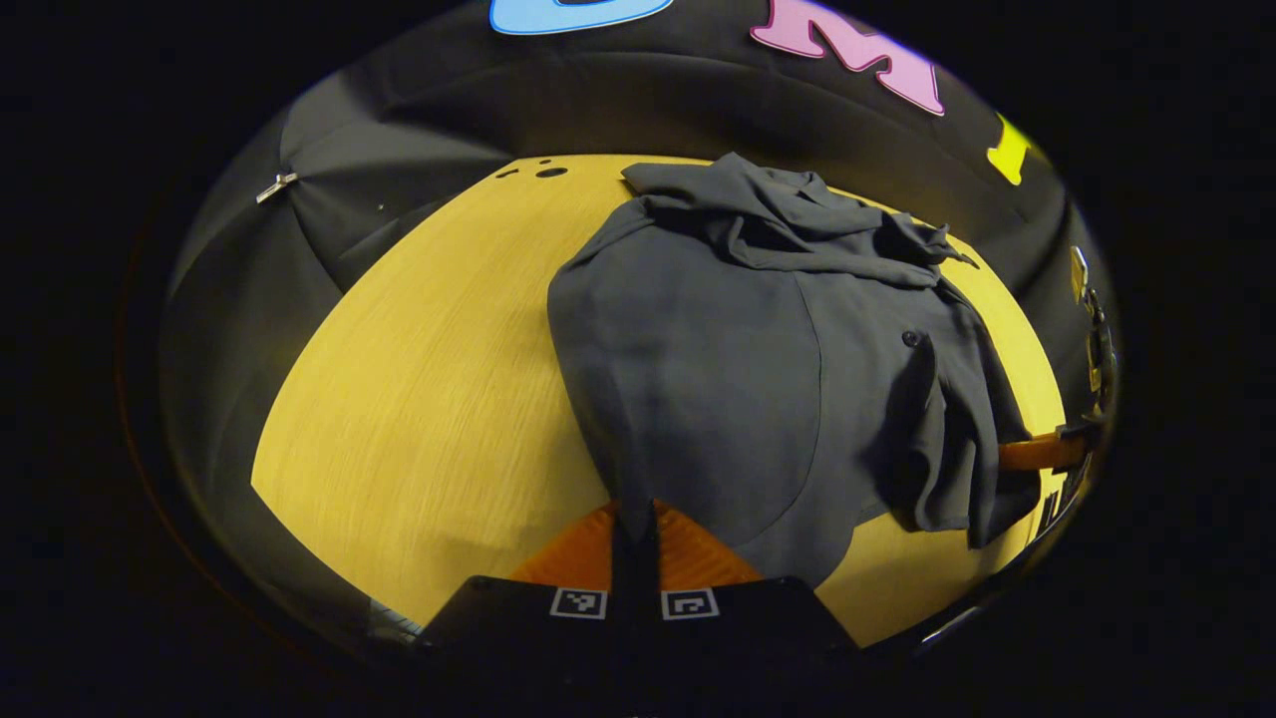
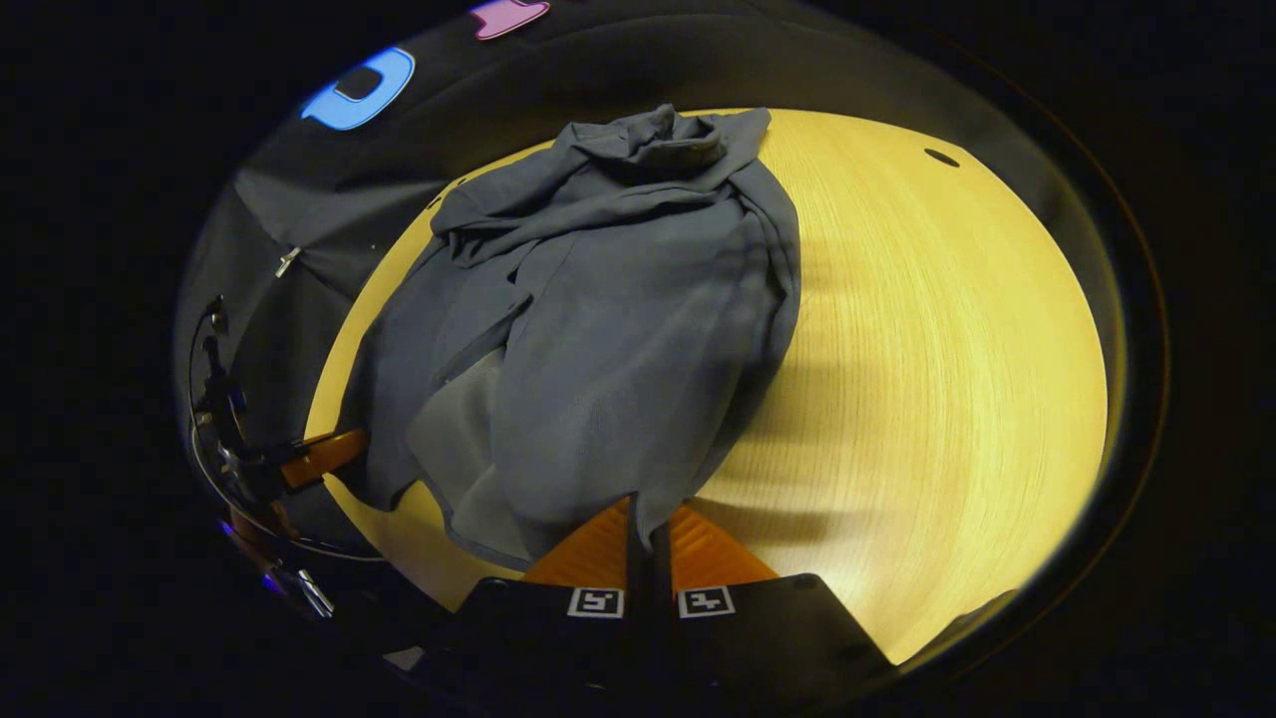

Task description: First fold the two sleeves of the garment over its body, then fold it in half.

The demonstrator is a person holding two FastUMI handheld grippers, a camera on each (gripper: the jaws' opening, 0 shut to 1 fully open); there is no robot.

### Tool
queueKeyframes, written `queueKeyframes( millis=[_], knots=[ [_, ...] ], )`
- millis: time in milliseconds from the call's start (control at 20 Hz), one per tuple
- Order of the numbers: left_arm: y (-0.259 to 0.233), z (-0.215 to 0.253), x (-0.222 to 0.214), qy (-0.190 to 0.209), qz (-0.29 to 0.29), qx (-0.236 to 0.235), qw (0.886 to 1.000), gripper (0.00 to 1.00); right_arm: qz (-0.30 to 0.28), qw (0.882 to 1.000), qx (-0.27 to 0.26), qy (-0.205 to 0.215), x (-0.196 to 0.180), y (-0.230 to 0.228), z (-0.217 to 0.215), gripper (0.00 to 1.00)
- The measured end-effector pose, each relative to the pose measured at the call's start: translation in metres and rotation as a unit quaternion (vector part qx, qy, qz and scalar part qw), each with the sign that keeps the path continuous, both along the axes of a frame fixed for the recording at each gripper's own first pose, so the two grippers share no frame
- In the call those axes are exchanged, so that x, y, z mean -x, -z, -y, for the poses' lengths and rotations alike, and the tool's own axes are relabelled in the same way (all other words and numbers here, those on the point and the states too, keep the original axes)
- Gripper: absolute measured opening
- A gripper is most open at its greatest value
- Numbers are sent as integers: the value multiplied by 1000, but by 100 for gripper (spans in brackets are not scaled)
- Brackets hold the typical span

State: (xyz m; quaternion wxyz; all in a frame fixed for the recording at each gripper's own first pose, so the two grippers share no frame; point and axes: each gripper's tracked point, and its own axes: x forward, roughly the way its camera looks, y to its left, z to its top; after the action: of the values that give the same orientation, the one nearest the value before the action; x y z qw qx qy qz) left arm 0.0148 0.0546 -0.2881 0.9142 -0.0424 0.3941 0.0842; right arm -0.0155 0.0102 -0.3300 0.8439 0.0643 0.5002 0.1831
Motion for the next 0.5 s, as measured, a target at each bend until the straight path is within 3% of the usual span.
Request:
queueKeyframes(
  millis=[500],
  knots=[
    [-89, 27, -33, 7, 88, 51, 995, 6, 56, 996, -71, 15, -23, -49, -8, 5]
  ],
)
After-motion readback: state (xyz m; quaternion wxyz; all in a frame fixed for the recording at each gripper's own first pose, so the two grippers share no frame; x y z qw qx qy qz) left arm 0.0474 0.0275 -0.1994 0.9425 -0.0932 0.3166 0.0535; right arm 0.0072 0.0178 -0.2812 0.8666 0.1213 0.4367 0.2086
